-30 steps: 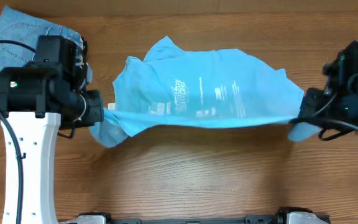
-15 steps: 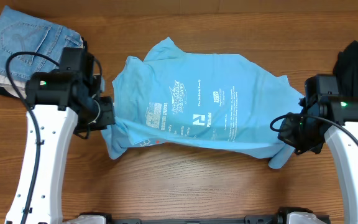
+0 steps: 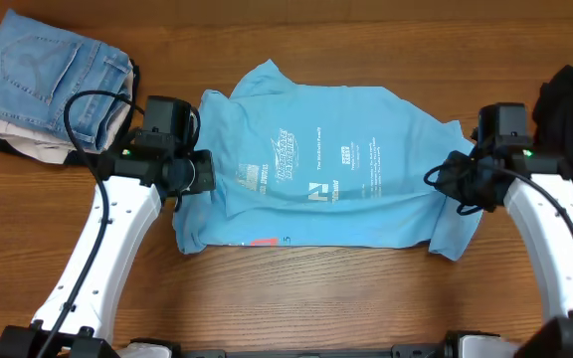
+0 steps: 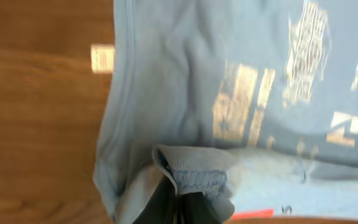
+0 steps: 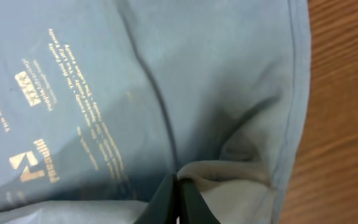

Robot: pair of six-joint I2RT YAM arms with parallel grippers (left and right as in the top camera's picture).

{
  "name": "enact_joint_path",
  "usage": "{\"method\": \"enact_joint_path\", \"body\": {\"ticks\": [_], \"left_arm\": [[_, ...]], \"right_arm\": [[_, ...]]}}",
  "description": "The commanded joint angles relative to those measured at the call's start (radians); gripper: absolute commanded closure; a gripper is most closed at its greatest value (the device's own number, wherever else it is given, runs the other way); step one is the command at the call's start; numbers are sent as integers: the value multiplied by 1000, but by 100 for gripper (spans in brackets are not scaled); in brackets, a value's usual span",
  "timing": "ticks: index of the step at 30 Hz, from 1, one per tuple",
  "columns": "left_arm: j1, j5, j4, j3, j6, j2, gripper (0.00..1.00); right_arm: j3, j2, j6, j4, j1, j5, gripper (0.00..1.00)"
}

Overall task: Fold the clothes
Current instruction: 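Lay the stretched T-shirt flat on the table with both grippers, then release the T-shirt and pull both grippers outward to the sides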

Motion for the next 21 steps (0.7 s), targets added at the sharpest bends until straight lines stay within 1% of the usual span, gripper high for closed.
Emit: {"method": "enact_joint_path", "body": {"ticks": [1, 3, 4, 5, 6, 7, 8, 9, 10, 14, 15, 17, 20, 21], "left_arm": [[-2, -49, 48, -4, -6, 23, 96], [-2, -48, 67, -4, 6, 60, 96], [-2, -48, 72, -4, 6, 79, 93], [-2, -47, 79, -4, 6, 103, 73], [-2, -47, 84, -4, 6, 125, 47], [-2, -47, 87, -4, 6, 139, 25], [0, -48, 91, -4, 6, 153, 14], [1, -49, 93, -4, 6, 155, 12], [1, -49, 97, -3, 6, 154, 10], [1, -45, 97, 23, 6, 147, 10], [1, -45, 97, 27, 6, 147, 10], [1, -45, 101, 27, 6, 147, 10], [1, -45, 101, 27, 6, 147, 9], [1, -45, 101, 27, 6, 147, 8]], "right_arm": [[-1, 68, -6, 38, -5, 13, 96], [-1, 94, -6, 69, -5, 13, 96], [-1, 97, -6, 76, -5, 13, 96], [-1, 97, -6, 84, -5, 13, 96], [-1, 97, -6, 84, -5, 13, 88], [-1, 97, -6, 80, -5, 13, 62], [-1, 97, -6, 75, -5, 13, 46], [-1, 97, -5, 66, -5, 13, 40], [0, 97, 7, 50, -5, 13, 39], [0, 97, 21, -44, -5, -6, 40], [-2, 97, 21, -79, -5, -39, 43], [-14, 97, 20, -118, -2, -34, 50], [-69, 97, 21, -111, -2, -32, 61], [-84, 97, 21, -104, -2, -32, 62]]}}
